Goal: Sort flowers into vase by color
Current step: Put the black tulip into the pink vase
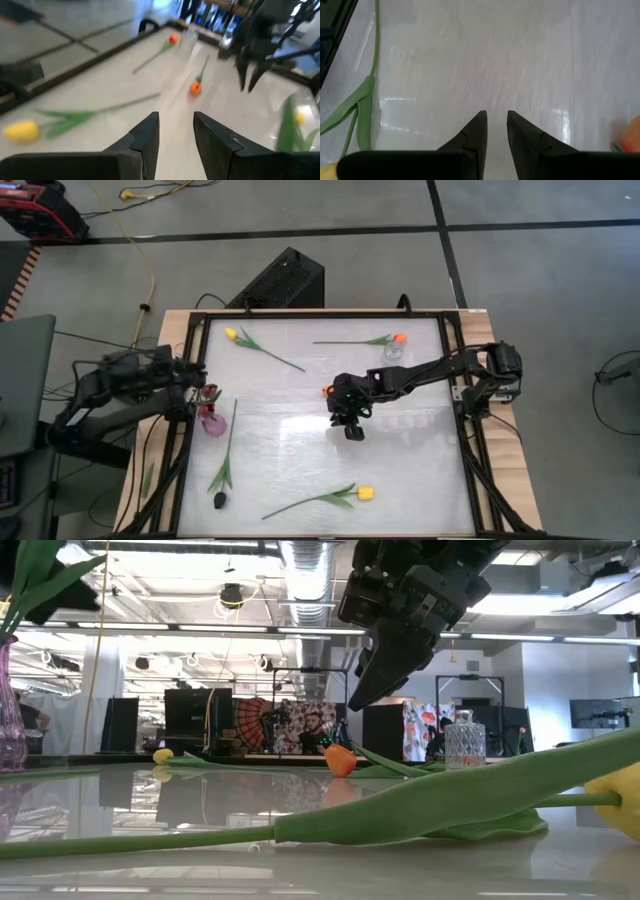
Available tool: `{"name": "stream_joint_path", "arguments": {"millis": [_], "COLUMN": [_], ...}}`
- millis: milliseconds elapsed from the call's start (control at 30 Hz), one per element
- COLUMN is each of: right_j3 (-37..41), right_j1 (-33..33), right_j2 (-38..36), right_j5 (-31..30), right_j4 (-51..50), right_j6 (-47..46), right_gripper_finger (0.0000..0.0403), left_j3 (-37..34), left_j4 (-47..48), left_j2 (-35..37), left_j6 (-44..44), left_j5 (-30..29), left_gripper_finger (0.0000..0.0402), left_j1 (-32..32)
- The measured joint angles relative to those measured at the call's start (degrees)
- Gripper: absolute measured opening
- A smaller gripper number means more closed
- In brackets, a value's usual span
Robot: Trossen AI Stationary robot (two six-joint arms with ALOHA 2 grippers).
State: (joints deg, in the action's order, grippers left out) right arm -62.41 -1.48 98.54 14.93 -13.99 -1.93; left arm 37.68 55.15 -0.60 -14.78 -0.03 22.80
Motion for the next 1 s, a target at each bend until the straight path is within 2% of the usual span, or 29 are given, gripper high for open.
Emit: {"name": "stream_joint_path", "arguments": {"millis": [133,300,433,533,700,867,1000], "right_j3": [0.02,0.02,0.0,-1.49,-10.27,-22.78,-33.99], "right_j1": [-0.12,-0.97,-1.77,-2.32,-1.34,-0.17,-0.05], "right_j2": [0.0,0.02,1.46,4.59,12.09,21.18,28.47], "right_j5": [0.0,-0.02,-0.01,-0.02,0.72,4.06,6.38], "right_j4": [2.15,13.89,23.84,27.51,23.7,18.33,13.69], "right_j6": [0.28,0.32,2.39,4.28,6.15,11.38,15.54], "right_gripper_finger": [0.01,0.01,0.01,0.01,0.0101,0.0103,0.0104], "left_j3": [-0.06,0.65,0.67,0.69,0.71,1.27,2.26], "left_j4": [0.36,0.46,0.44,0.47,0.46,0.63,2.81], "left_j2": [-2.13,-4.37,-6.18,-7.93,-10.12,-9.92,-9.15], "left_j6": [-1.1,-0.9,-0.94,-0.99,0.24,3.18,5.32], "left_j5": [-0.15,-5.11,-5.18,-5.39,-4.74,-0.49,0.4], "left_gripper_finger": [0.011,0.011,0.011,0.011,0.0109,0.0109,0.0109], "left_j1": [0.01,0.0,0.01,0.01,0.01,0.01,0.01]}}
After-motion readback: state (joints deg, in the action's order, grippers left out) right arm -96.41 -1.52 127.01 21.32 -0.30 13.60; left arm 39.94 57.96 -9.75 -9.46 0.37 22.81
